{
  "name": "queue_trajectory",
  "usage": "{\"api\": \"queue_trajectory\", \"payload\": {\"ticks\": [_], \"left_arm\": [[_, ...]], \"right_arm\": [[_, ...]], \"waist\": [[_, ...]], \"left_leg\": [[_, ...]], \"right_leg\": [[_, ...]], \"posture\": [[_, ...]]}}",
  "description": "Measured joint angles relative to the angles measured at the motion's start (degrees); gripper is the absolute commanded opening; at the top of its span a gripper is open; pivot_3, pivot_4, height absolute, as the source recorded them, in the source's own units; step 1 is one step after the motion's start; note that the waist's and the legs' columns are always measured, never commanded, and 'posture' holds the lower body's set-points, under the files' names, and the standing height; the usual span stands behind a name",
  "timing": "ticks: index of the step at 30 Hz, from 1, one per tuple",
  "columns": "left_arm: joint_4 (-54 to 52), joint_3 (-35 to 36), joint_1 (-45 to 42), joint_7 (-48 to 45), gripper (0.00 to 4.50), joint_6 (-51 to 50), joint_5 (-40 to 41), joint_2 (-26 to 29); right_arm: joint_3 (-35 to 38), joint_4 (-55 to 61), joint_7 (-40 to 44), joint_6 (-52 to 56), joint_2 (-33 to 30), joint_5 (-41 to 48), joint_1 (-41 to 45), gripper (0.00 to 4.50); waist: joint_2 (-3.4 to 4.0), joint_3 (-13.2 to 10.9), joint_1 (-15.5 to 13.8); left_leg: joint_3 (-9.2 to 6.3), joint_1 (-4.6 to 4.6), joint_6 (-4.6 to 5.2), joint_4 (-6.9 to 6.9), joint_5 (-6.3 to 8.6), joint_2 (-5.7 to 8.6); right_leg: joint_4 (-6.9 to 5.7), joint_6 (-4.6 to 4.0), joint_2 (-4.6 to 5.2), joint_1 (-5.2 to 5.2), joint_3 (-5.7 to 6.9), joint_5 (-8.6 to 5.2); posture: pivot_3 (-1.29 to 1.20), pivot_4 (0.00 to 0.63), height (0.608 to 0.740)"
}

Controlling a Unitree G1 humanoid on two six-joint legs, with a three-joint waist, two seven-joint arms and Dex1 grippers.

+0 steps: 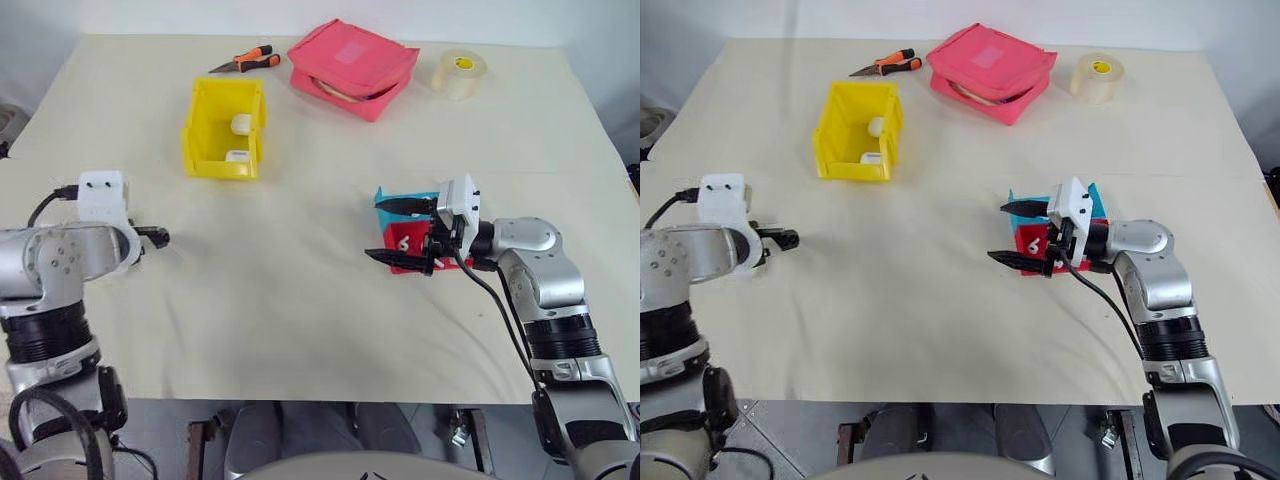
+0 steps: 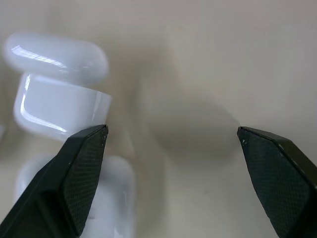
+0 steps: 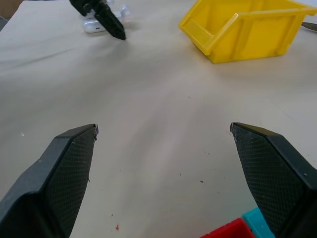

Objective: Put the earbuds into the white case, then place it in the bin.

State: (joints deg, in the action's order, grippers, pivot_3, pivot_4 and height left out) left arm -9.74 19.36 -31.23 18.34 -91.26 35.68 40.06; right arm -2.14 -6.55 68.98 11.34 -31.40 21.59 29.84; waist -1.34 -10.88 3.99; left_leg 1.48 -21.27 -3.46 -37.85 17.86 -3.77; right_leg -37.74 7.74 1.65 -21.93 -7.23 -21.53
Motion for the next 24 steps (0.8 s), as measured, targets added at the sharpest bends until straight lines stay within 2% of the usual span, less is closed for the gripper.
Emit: {"api": "queue_trajectory", "payload": {"ticks": [7,15,18,24], "left_arm": [[-4.5,0.5,8.0,-1.8,4.43,-0.3,10.0,8.5],[-5.7,0.8,10.9,1.3,4.43,-0.7,20.8,13.0],[-5.7,0.9,11.3,2.5,4.43,-1.1,22.2,14.3],[-8.0,3.4,8.8,0.5,4.43,-1.2,17.3,14.9]], "right_arm": [[0.0,-0.1,0.1,0.0,0.0,0.0,0.1,4.50],[0.0,-0.4,0.4,-0.1,0.1,0.0,0.7,4.50],[-0.1,-0.4,0.5,-0.1,0.1,0.0,0.7,4.50],[-0.1,-0.4,0.7,-0.1,0.1,0.0,0.7,4.50]], "waist": [[-0.04,0.0,0.8],[-0.10,-0.1,0.8],[-0.18,-0.1,0.8],[-0.40,-0.2,0.8]], "left_leg": [[0.00,0.01,0.02,0.00,0.02,0.01],[0.01,-0.01,0.08,0.01,0.06,0.03],[0.00,-0.02,0.07,0.01,0.05,0.02],[0.04,-0.04,0.05,0.00,0.04,0.08]], "right_leg": [[0.00,0.00,0.08,0.02,-0.02,0.00],[0.05,0.00,0.14,0.01,-0.02,0.00],[0.05,-0.01,0.12,0.00,-0.02,0.00],[0.06,-0.02,-0.05,0.00,-0.01,-0.01]], "posture": [[0.00,0.150,0.740],[0.00,0.150,0.740],[0.00,0.150,0.740],[0.00,0.150,0.740]]}}
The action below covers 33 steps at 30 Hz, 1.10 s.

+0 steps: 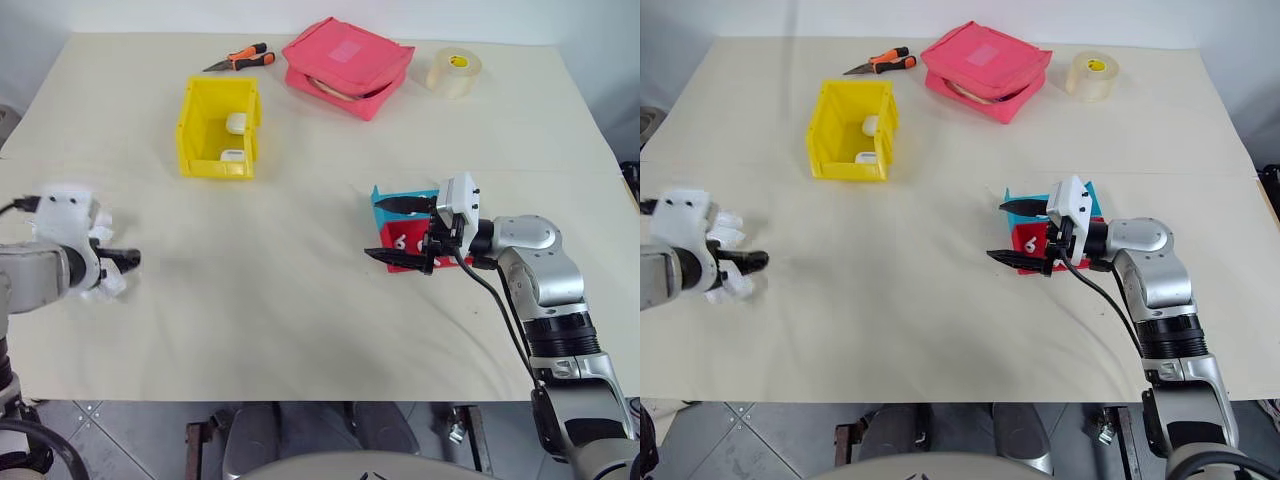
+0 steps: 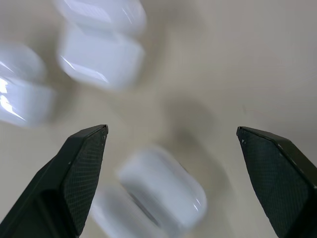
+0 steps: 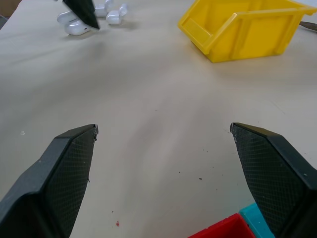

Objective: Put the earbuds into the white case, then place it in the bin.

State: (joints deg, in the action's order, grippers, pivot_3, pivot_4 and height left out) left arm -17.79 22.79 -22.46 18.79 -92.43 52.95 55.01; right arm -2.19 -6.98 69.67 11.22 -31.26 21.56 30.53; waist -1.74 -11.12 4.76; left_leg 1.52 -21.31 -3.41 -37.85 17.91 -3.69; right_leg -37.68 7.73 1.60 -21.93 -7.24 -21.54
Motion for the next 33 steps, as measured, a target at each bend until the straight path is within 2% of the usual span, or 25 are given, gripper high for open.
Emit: {"api": "queue_trajectory", "payload": {"ticks": [6,8,12,19,33], "left_arm": [[-2.2,-0.2,3.3,-11.3,4.43,0.0,-2.5,8.4],[-2.1,-0.3,4.3,-14.7,4.43,0.6,-3.7,9.6],[3.9,-5.3,4.4,-21.7,4.43,7.5,-8.8,13.3],[17.0,-16.2,-5.9,-28.9,4.43,16.7,-18.1,12.2],[41.9,-30.8,-23.1,-40.4,4.43,24.2,-35.0,6.0]], "right_arm": [[0.0,0.0,0.3,0.0,0.0,0.0,0.0,4.50],[0.0,0.0,0.4,0.0,0.0,0.0,0.0,4.50],[0.0,-0.5,0.8,-0.1,0.0,0.0,0.1,4.50],[-0.2,-1.6,0.8,-0.9,0.5,-0.1,1.5,4.50],[-0.1,-0.4,-0.6,-0.9,0.2,-0.1,-0.1,4.50]], "waist": [[-0.02,0.0,0.1],[-0.02,0.0,0.1],[-0.03,0.0,0.1],[-0.03,0.0,0.0],[-0.03,0.0,-0.1]], "left_leg": [[0.32,-0.15,-0.04,0.19,-0.02,-0.03],[0.38,-0.19,-0.04,0.20,-0.02,-0.03],[0.55,-0.19,-0.04,0.18,-0.02,-0.03],[0.77,-0.24,-0.01,0.12,-0.01,-0.04],[0.85,-0.26,0.04,-0.25,0.01,-0.07]], "right_leg": [[-0.10,-0.04,-0.04,-0.45,-0.23,-0.02],[-0.11,-0.04,-0.05,-0.51,-0.28,-0.02],[-0.12,-0.05,-0.06,-0.54,-0.32,-0.02],[-0.14,-0.05,-0.09,-0.59,-0.28,-0.02],[-0.55,-0.04,-0.09,-0.66,-0.27,-0.02]], "posture": [[0.00,0.150,0.740],[0.00,0.150,0.740],[0.00,0.150,0.740],[0.00,0.150,0.740],[0.00,0.150,0.740]]}}
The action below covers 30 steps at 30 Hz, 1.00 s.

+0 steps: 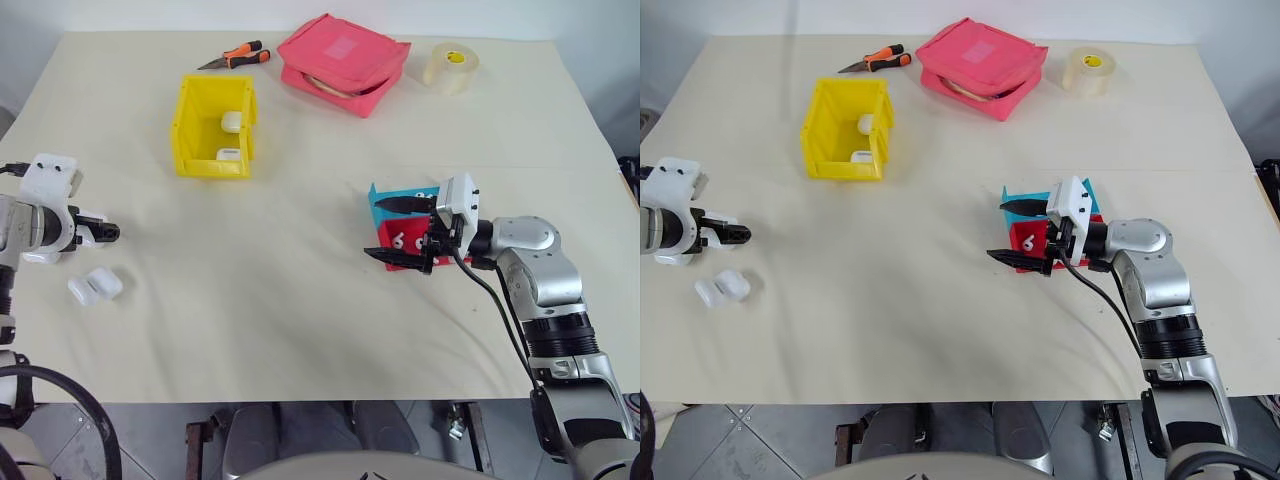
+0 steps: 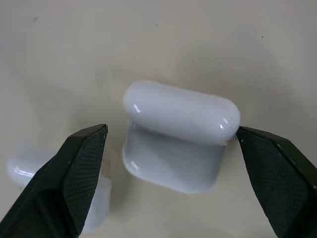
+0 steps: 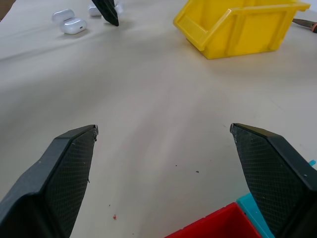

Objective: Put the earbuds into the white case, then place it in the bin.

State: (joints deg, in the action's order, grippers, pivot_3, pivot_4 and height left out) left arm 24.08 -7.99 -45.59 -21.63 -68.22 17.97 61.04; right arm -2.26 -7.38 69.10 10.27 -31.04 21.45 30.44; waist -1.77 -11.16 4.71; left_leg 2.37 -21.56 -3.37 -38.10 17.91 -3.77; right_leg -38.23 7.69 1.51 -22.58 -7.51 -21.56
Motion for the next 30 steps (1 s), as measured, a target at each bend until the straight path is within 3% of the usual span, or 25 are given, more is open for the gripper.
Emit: {"api": "queue_trajectory", "payload": {"ticks": [14,26,30], "left_arm": [[5.7,-8.7,-7.2,-14.5,4.43,-4.1,-9.3,0.1],[5.9,-7.6,-6.2,-17.7,4.43,-5.5,-11.4,0.6],[6.7,-6.3,-5.9,-17.7,3.48,-5.5,-11.4,0.1]], "right_arm": [[0.0,0.5,-0.7,0.2,-0.2,0.0,-0.3,4.50],[0.0,0.5,-1.1,0.2,-0.2,0.0,-0.3,4.50],[0.0,0.5,-1.1,0.2,-0.2,0.0,-0.3,4.50]], "waist": [[0.01,0.0,0.1],[0.00,0.0,0.2],[0.01,0.0,0.2]], "left_leg": [[-0.12,0.05,0.01,0.01,0.00,-0.01],[-0.14,0.13,0.02,0.00,0.00,-0.05],[-0.13,0.18,0.02,-0.01,0.00,-0.06]], "right_leg": [[-0.12,0.00,0.01,-0.03,-0.03,0.00],[-0.30,0.00,0.03,-0.09,-0.08,0.00],[-0.37,-0.01,0.03,-0.09,-0.08,-0.01]], "posture": [[0.00,0.150,0.740],[0.00,0.150,0.740],[0.00,0.150,0.740]]}}
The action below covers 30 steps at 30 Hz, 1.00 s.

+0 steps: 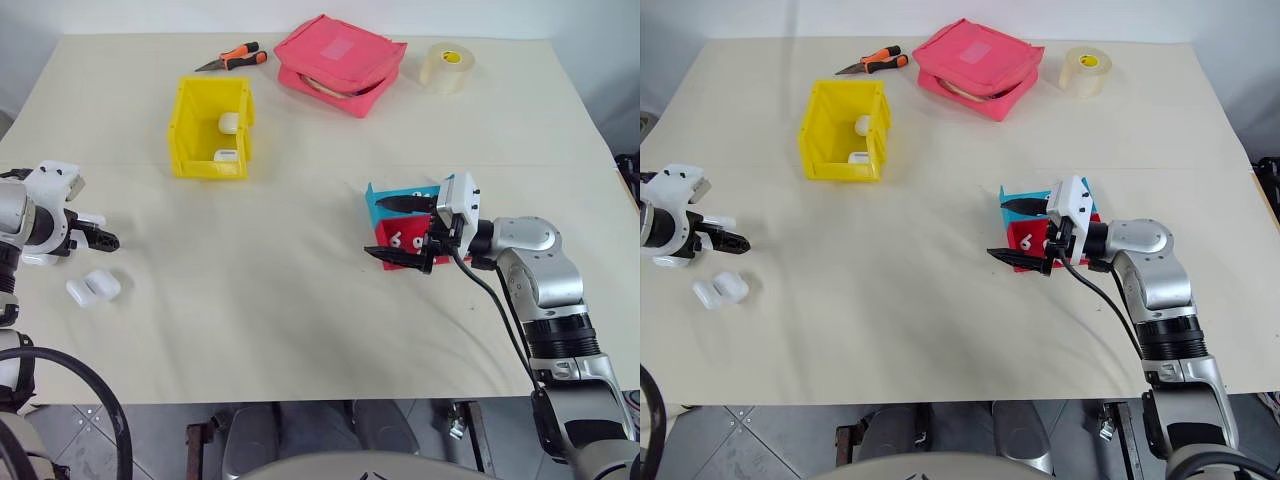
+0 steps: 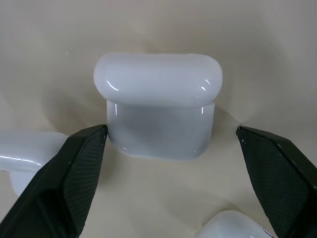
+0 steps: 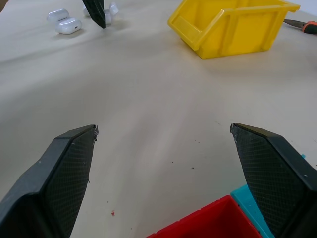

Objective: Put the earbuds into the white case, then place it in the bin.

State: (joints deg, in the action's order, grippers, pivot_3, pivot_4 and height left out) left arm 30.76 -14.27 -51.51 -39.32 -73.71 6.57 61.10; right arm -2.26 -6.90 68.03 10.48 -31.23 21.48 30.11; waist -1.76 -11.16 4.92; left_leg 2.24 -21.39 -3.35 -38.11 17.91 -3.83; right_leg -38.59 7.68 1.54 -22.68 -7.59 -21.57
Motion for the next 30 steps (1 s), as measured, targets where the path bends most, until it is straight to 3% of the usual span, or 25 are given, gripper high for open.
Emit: {"api": "queue_trajectory", "payload": {"ticks": [3,9,13,17,21,27,30], "left_arm": [[1.2,1.2,0.0,0.5,2.74,-0.1,0.0,-0.7],[-0.1,3.4,1.3,1.9,2.74,-0.5,-0.2,-1.3],[-8.5,7.7,8.0,2.5,2.74,4.1,0.0,-1.0],[-24.7,19.6,20.6,1.5,2.74,20.4,4.8,-6.9],[-34.8,25.5,28.1,-4.1,2.74,36.0,10.6,-13.0],[-35.9,28.4,28.5,-20.1,2.74,59.1,20.6,-23.8],[-31.8,27.5,24.5,-24.8,2.74,64.4,22.7,-27.0]], "right_arm": [[0.0,0.0,0.0,0.0,0.0,0.0,0.0,4.50],[0.0,0.0,0.0,0.1,-0.3,0.0,0.0,4.50],[0.3,0.3,-0.1,0.2,-1.4,0.0,-0.6,4.50],[0.6,1.1,-0.4,0.3,-2.1,0.1,-1.2,4.50],[0.8,2.1,-1.3,0.3,-2.3,0.1,-1.5,4.50],[2.8,7.2,-3.9,1.4,-3.2,0.6,-5.2,4.50],[3.4,10.1,-5.4,2.6,-3.9,0.8,-7.1,4.50]], "waist": [[0.01,0.0,0.0],[0.02,0.0,0.0],[0.01,0.0,-0.1],[0.00,0.0,-0.6],[-0.01,0.0,-0.6],[-0.01,0.0,-0.7],[-0.01,0.0,-0.9]], "left_leg": [[0.04,0.08,0.02,-0.01,-0.01,0.00],[0.07,0.16,0.03,-0.02,-0.07,0.01],[0.08,0.13,0.04,-0.01,-0.06,-0.02],[0.00,-0.01,0.05,-0.10,-0.05,-0.22],[0.04,-0.06,0.12,-0.09,-0.01,-0.03],[0.14,-0.13,0.13,-0.11,-0.01,0.09],[0.14,-0.12,0.15,-0.19,0.00,0.10]], "right_leg": [[-0.10,-0.01,-0.01,0.01,-0.03,0.00],[-0.27,-0.02,-0.02,0.01,-0.08,-0.01],[-0.24,-0.02,0.14,0.01,-0.08,-0.01],[-0.14,-0.02,0.68,0.01,0.27,-0.01],[-0.01,-0.01,0.77,0.02,0.47,0.00],[0.16,-0.01,0.37,0.17,0.81,-0.01],[0.16,-0.01,0.30,0.26,0.83,0.00]], "posture": [[0.00,0.150,0.740],[0.00,0.150,0.740],[0.00,0.150,0.740],[0.00,0.150,0.740],[0.00,0.150,0.740],[0.00,0.150,0.740],[0.00,0.150,0.740]]}}
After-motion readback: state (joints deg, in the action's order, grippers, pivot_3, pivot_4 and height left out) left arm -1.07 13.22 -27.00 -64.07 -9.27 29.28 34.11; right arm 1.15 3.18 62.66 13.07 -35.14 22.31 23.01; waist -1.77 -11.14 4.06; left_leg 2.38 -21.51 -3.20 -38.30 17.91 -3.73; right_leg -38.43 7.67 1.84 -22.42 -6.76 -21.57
